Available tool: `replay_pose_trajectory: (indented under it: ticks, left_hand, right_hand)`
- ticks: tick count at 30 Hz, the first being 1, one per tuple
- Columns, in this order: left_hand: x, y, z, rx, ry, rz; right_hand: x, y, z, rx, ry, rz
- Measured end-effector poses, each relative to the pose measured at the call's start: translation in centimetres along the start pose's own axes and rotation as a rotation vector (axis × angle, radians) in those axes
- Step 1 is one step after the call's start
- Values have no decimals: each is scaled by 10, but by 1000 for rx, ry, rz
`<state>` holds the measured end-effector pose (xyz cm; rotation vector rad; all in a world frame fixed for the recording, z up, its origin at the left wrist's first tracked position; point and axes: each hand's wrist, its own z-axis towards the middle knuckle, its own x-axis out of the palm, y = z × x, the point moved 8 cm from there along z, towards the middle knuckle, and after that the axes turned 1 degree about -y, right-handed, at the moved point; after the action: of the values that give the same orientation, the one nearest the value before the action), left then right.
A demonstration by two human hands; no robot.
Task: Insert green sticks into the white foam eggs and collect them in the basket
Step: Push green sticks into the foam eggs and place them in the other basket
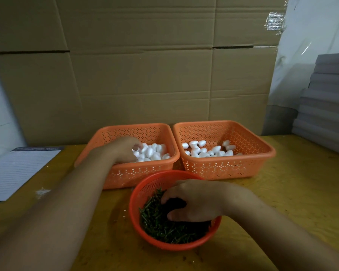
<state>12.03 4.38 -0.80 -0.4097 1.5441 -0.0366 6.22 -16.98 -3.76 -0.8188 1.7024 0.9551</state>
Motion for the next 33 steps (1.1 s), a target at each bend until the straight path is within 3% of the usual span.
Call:
replay_pose_trajectory:
  ticks: [5,9,11,14,16,23,33]
  left_hand:
    - [0,4,2,26,-111,-38]
    - [-23,3,-7,80,-316,-195]
    - [-33,-1,-17,111,-381,-350]
    - [-35,-13,-35,159,-322,-758]
    - [-37,-22,-50,207,-321,-887]
    - [-40,-47,-94,376,-297,-948]
    - [-32,-74,-117,520,-274,-814]
  right_hand:
    - [1,0,1,-12,10,-11]
    - [0,1,1,-13,2,2]
    - [-1,1,1,-17,-11,8]
    - [-1,1,2,-15,-20,10]
    - [-1,1,2,-16,-26,9]
    - [0,0,2,-18,-34,19]
    - [0,-1,2,-15,-28,22]
